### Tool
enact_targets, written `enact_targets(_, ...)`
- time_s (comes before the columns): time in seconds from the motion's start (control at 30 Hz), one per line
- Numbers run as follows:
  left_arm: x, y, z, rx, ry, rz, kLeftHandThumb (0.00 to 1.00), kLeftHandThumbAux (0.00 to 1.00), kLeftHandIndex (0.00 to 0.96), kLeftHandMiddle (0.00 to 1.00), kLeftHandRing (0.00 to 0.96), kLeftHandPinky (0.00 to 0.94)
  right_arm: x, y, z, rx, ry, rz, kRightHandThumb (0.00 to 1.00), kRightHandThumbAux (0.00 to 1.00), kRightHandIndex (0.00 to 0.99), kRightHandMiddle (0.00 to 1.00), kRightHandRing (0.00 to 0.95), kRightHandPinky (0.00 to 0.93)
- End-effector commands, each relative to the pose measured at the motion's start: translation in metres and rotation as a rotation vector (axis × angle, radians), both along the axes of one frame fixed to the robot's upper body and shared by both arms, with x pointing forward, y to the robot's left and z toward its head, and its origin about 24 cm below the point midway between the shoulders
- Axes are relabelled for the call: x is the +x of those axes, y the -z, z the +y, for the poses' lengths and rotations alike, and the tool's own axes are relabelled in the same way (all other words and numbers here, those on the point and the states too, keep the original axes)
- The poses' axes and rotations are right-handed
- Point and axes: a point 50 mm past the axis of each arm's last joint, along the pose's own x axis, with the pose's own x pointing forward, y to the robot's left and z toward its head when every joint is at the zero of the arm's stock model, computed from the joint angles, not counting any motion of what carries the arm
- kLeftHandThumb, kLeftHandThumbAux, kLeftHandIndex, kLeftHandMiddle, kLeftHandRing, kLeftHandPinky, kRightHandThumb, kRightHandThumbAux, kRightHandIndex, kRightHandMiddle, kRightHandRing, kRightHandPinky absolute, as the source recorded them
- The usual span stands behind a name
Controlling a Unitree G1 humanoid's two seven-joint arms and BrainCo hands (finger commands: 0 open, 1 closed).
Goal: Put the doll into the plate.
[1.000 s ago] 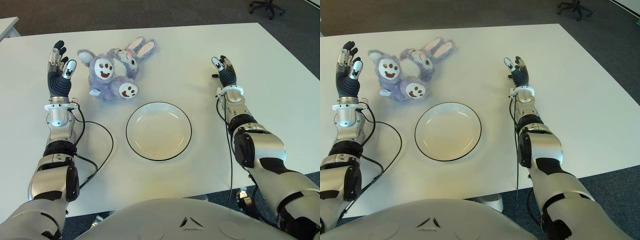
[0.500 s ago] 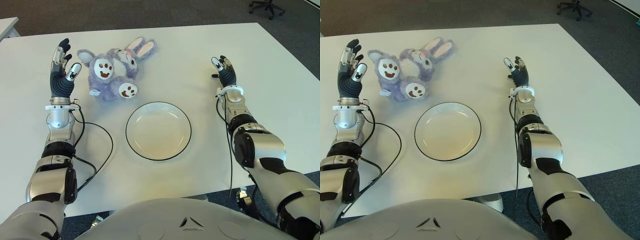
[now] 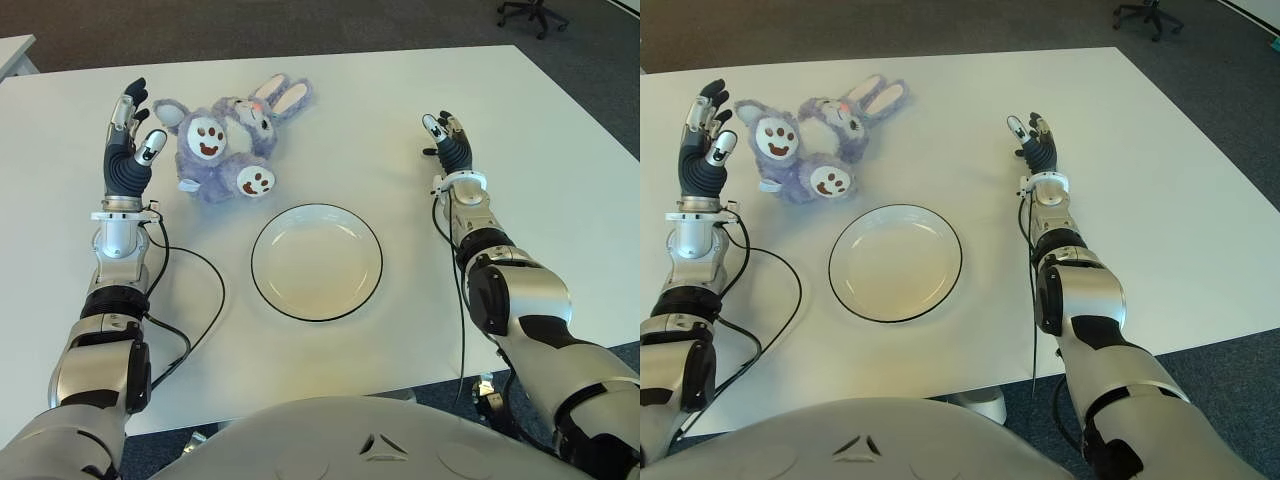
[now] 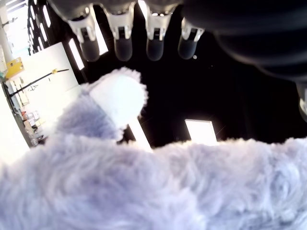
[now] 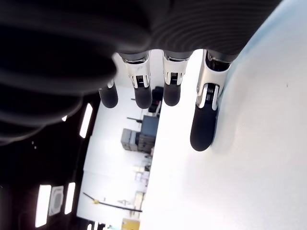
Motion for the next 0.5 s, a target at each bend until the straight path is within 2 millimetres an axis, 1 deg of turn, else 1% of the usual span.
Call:
enact_targets(0.03,-0.0157,0.0267,-0.0044,0.024,0.028,0.097,0.000,0.228,0.000,0.000,0.000,0.000,-0.0245,0.0482,-0.0067,0.006,0.032,0.210,0.000,0.376,0.000,0.000,0.000,0.000)
enact_targets(0.5,-0.0201,0.0273,-0.0066,0.049,0.028,0.076,0.000,0.169,0.000,0.000,0.000,0.000,-0.0241,0.0474,-0.0074,-0.001,0.032,0.212,0.000,0.371,0.000,0.000,0.000,0.000)
